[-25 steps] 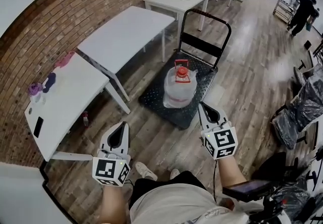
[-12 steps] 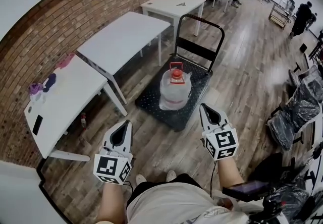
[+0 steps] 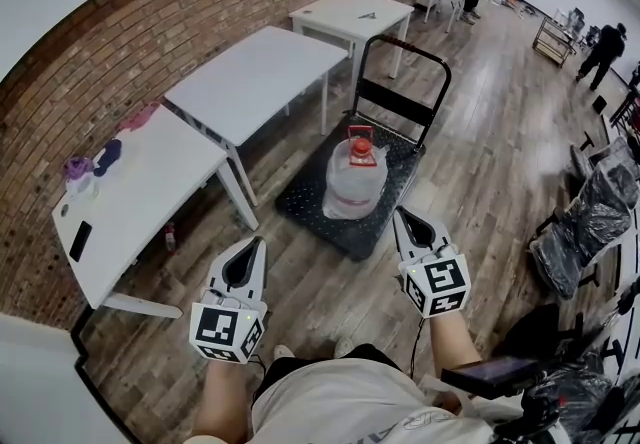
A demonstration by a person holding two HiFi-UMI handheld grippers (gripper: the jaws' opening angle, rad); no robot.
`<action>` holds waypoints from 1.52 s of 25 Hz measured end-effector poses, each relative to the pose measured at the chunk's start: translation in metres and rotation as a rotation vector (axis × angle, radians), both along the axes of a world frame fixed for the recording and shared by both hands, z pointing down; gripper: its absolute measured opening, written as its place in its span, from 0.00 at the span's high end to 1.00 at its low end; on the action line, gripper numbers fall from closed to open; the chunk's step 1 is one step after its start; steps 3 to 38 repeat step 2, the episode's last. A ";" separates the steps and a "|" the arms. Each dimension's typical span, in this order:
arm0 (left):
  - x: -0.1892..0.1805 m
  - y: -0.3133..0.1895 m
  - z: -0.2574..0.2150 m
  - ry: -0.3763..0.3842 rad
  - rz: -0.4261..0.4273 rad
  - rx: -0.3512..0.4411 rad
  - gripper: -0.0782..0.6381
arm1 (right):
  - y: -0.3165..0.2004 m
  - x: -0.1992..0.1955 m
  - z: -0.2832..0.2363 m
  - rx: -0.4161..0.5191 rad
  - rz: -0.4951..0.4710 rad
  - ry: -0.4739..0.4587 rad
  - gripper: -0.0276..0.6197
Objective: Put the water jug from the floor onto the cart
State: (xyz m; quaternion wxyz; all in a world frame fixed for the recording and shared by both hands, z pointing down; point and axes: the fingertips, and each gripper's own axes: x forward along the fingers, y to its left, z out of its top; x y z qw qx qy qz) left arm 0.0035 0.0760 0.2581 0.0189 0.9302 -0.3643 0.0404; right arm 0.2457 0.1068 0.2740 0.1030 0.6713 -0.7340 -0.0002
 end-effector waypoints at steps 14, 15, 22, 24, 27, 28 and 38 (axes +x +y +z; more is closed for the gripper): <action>-0.009 -0.002 -0.001 0.002 0.001 0.002 0.89 | -0.001 -0.009 -0.001 0.002 0.002 0.001 0.95; -0.009 -0.002 -0.001 0.002 0.001 0.002 0.89 | -0.001 -0.009 -0.001 0.002 0.002 0.001 0.95; -0.009 -0.002 -0.001 0.002 0.001 0.002 0.89 | -0.001 -0.009 -0.001 0.002 0.002 0.001 0.95; -0.009 -0.002 -0.001 0.002 0.001 0.002 0.89 | -0.001 -0.009 -0.001 0.002 0.002 0.001 0.95; -0.009 -0.002 -0.001 0.002 0.001 0.002 0.89 | -0.001 -0.009 -0.001 0.002 0.002 0.001 0.95; -0.009 -0.002 -0.001 0.002 0.001 0.002 0.89 | -0.001 -0.009 -0.001 0.002 0.002 0.001 0.95; -0.009 -0.002 -0.001 0.002 0.001 0.002 0.89 | -0.001 -0.009 -0.001 0.002 0.002 0.001 0.95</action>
